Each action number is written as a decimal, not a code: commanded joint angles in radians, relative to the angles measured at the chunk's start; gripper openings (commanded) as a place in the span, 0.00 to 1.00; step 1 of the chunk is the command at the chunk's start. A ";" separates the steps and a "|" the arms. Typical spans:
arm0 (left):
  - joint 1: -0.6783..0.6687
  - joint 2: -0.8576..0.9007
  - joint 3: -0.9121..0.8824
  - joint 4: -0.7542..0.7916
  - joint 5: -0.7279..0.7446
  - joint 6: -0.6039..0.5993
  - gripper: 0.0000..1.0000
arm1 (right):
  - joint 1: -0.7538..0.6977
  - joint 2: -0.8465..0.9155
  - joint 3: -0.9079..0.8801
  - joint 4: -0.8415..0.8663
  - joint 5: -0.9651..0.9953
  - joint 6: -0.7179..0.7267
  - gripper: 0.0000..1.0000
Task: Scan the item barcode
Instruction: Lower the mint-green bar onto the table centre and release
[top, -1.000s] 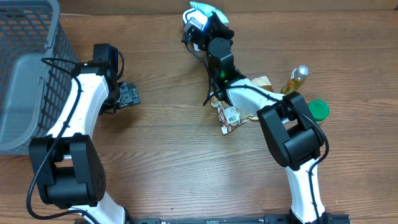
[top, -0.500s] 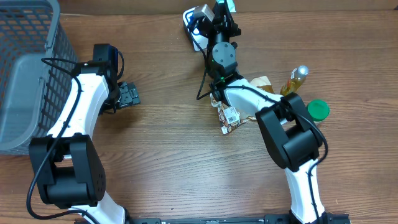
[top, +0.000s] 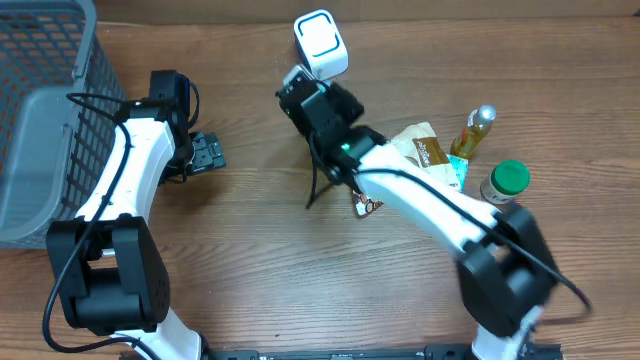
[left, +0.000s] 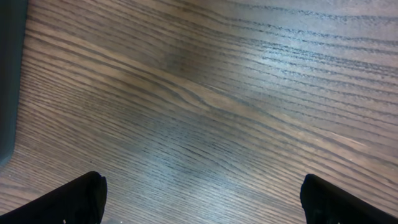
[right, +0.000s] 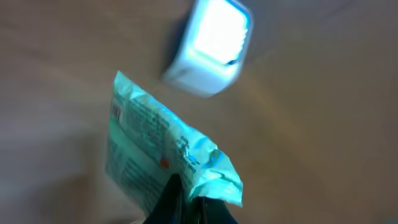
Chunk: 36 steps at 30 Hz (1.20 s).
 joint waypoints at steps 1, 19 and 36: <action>-0.002 -0.028 -0.002 -0.003 -0.006 0.015 0.99 | -0.011 -0.122 0.021 -0.133 -0.350 0.317 0.04; -0.002 -0.028 -0.002 -0.003 -0.006 0.015 1.00 | -0.066 -0.123 -0.075 -0.525 -0.521 0.388 1.00; -0.002 -0.028 -0.002 -0.003 -0.006 0.015 0.99 | -0.301 -0.123 -0.075 -0.495 -0.515 0.516 1.00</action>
